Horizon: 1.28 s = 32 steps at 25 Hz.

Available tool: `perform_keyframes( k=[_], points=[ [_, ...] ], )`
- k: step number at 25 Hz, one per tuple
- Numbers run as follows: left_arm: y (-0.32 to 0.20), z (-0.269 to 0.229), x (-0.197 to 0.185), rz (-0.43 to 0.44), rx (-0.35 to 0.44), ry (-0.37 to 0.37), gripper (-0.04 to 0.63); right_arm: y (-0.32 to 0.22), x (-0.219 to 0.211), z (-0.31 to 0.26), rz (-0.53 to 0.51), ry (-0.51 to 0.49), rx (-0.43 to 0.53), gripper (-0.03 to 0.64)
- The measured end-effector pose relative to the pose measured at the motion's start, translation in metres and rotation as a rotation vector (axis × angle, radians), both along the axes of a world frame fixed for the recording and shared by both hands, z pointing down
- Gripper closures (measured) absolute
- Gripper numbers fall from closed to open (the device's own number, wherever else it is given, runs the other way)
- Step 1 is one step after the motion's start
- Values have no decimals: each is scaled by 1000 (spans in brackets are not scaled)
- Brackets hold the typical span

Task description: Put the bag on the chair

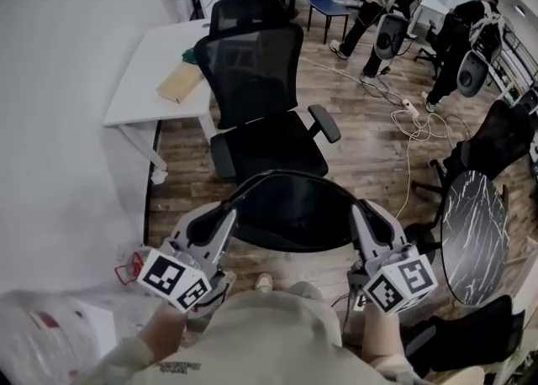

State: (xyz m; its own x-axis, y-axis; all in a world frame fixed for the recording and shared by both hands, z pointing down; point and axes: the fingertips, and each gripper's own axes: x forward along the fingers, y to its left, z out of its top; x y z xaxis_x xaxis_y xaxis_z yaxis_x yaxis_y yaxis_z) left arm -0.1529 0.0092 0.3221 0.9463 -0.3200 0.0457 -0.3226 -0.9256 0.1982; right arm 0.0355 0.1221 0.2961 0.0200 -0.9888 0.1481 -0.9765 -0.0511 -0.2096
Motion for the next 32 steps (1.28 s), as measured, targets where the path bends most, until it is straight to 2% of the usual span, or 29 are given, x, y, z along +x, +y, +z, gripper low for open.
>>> perform_keyframes(
  k=[7,14,32],
  points=[
    [-27,8,10,-14,-4,-3,535,-28,9,8,-21,6,-11,546],
    [-48,18,39,-64,-6,-25,535,-61,44,23,-68,-9,-11,546],
    [-141,27,174,-254,-65,-72,535,-202,203,33,-262,-53,-12,542]
  ],
)
